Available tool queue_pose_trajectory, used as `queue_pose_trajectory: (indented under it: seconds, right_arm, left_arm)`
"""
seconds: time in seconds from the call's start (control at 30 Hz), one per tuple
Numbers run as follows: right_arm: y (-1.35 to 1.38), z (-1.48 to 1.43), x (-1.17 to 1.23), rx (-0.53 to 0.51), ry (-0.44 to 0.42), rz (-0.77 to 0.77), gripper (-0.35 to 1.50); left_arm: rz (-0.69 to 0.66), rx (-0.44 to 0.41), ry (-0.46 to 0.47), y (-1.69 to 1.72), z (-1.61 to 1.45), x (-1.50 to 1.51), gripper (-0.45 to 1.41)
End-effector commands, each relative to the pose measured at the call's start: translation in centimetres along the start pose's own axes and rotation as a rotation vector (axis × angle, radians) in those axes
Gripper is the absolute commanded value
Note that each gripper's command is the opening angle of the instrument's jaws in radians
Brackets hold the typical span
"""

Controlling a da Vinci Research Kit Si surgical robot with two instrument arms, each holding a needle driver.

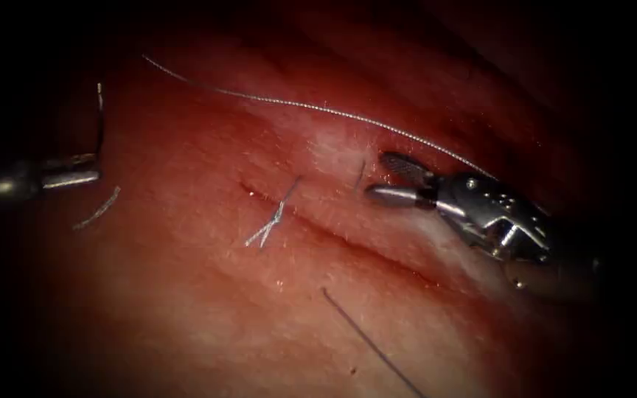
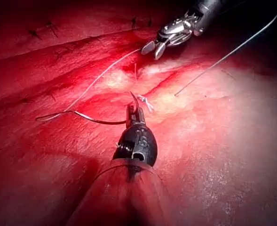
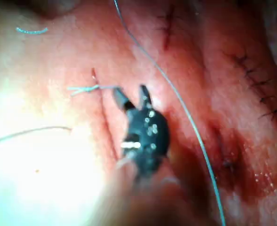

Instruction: Wound Closure

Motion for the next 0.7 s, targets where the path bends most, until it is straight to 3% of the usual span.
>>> queue_pose_trajectory:
  seconds: [0.03, 0.4, 0.43, 0.47, 0.6, 0.7]
  right_arm:
    - [0.04, 0.13, -0.09, -0.003, -0.019, -0.007, 0.49]
    - [0.09, 0.47, -0.35, -0.028, -0.082, -0.003, 0.59]
    - [0.10, 0.47, -0.40, -0.025, -0.087, -0.008, 0.27]
    - [0.10, 0.44, -0.44, -0.062, -0.108, -0.008, -0.35]
    - [0.05, 0.36, -0.40, -0.119, -0.124, -0.030, -0.35]
    - [0.00, 0.33, -0.22, -0.133, -0.105, -0.057, -0.35]
  left_arm:
    - [-0.001, -0.003, 0.000, 0.04, 0.06, -0.05, -0.45]
    - [-0.001, -0.005, -0.002, 0.04, 0.05, -0.05, -0.45]
    - [-0.001, -0.005, -0.002, 0.04, 0.05, -0.05, -0.45]
    - [-0.001, -0.005, -0.002, 0.04, 0.05, -0.05, -0.45]
    - [-0.001, -0.005, -0.002, 0.04, 0.05, -0.05, -0.45]
    - [0.000, -0.005, -0.002, 0.04, 0.05, -0.05, -0.45]
